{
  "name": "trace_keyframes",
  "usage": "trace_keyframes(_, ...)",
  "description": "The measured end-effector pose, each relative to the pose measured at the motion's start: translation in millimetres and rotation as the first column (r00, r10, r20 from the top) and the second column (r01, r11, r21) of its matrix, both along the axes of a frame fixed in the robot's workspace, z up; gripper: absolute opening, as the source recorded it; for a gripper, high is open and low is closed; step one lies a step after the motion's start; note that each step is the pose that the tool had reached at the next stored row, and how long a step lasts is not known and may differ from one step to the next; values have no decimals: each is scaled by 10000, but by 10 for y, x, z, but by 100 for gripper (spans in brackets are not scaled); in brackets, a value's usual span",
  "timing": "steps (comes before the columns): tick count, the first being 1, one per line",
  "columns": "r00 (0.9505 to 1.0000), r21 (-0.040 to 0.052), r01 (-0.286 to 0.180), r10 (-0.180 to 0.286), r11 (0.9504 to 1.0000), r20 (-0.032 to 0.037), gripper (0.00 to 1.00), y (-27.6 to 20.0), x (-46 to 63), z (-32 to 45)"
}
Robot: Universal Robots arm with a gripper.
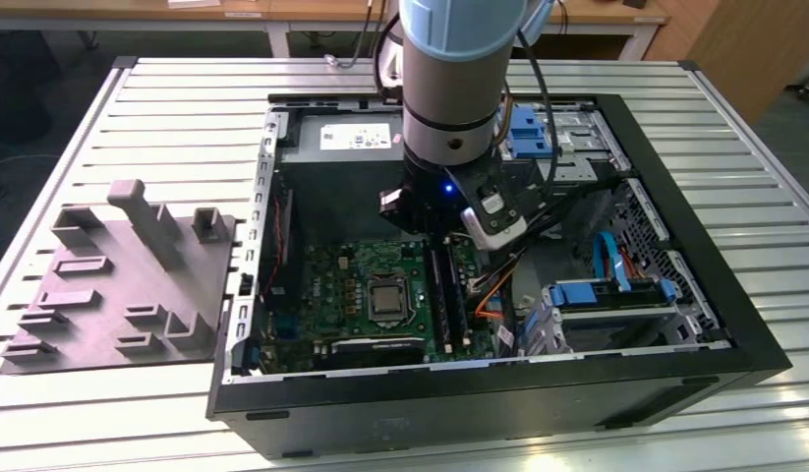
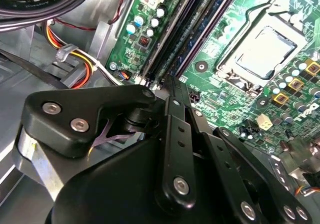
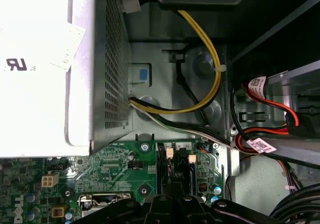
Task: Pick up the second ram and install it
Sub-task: 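Press down the second ram until it locks into place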
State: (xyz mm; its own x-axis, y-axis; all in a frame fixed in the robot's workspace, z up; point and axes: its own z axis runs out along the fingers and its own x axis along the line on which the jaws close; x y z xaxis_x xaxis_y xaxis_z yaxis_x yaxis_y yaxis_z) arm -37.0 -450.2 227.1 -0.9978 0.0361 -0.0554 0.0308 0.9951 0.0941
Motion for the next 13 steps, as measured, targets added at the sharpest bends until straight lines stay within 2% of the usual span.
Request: trace_keyframes(13, 10000, -23, 0, 0, 10000, 0, 10, 1, 0, -51)
